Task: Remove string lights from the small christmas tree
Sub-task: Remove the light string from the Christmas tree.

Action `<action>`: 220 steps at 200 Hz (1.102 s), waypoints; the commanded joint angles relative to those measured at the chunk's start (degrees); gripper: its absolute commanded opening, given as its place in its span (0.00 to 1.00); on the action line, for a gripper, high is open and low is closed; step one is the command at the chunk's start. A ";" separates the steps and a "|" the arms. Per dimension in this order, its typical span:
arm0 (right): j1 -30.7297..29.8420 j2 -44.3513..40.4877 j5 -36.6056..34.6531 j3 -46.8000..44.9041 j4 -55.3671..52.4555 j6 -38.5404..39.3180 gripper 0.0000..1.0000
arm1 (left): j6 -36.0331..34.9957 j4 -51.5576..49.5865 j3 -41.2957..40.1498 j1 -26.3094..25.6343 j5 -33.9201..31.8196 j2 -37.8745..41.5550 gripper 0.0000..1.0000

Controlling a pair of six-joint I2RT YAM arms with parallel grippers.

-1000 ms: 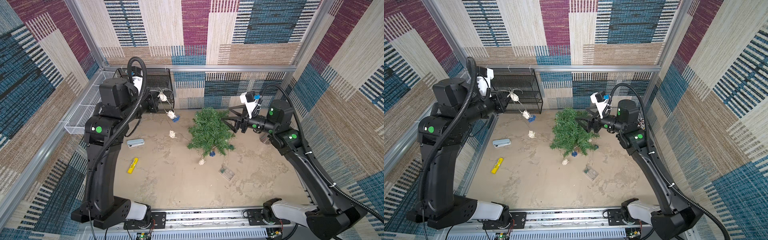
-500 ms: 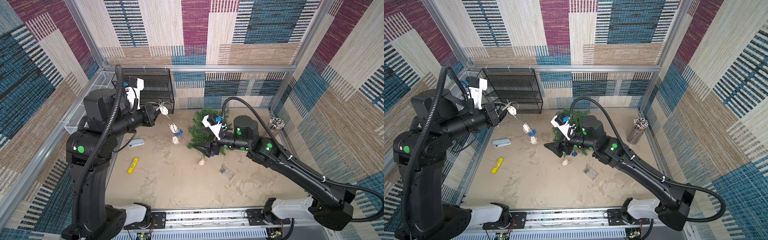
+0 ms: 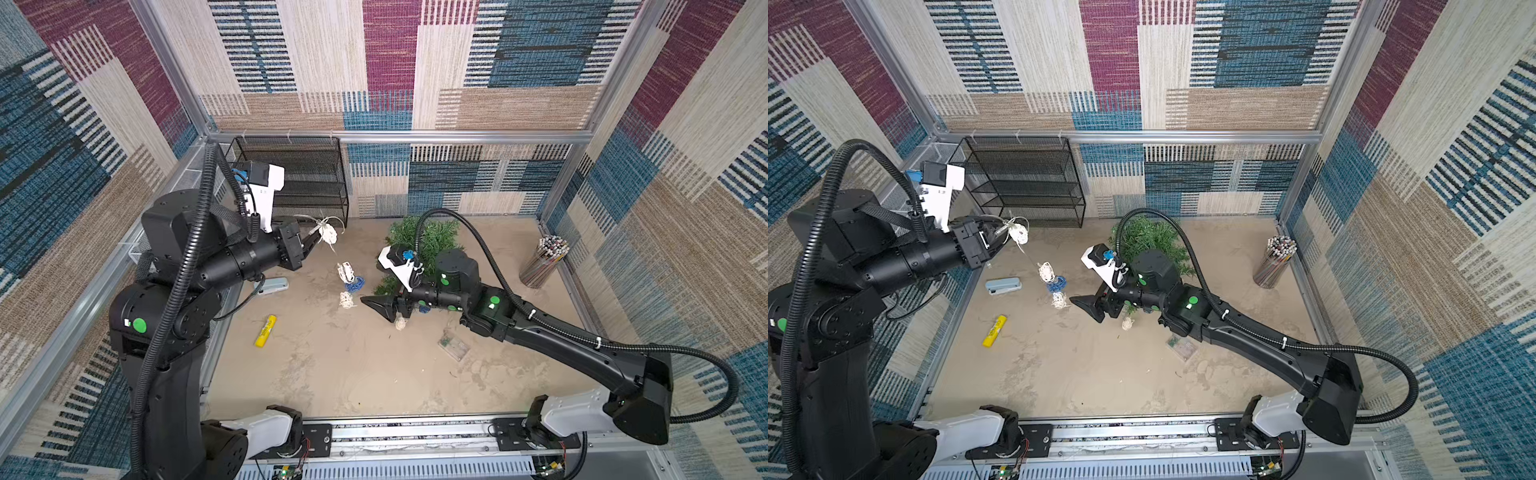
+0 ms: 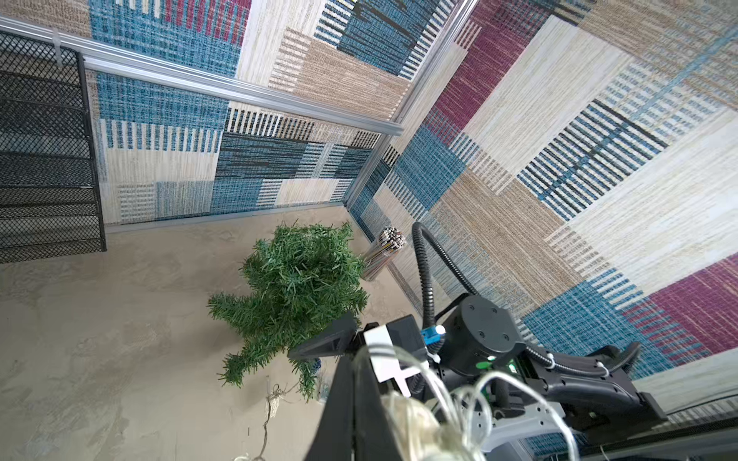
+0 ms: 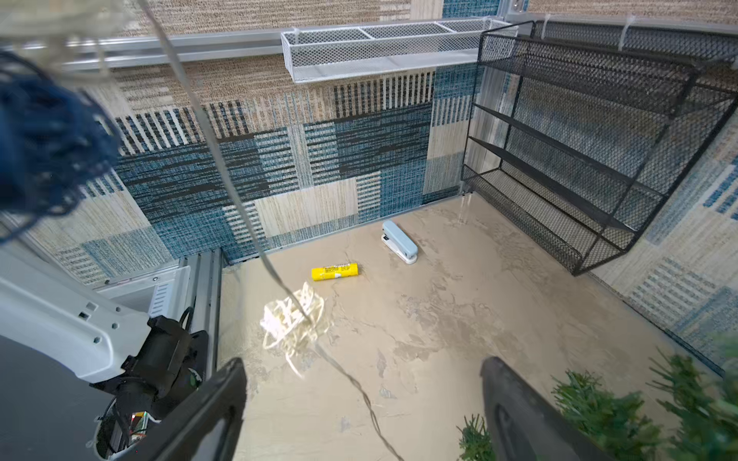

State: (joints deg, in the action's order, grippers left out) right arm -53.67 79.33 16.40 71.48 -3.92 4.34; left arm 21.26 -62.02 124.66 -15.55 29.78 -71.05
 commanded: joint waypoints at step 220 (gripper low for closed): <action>3.31 1.04 10.69 -7.44 8.95 0.34 0.91 | 0.72 6.17 -0.30 -0.01 5.12 -0.94 0.00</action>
State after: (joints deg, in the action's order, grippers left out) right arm -50.28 78.52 27.44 63.72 5.28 3.90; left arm 22.52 -57.67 123.87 -15.55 33.78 -71.79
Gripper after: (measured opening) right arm 0.906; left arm 0.050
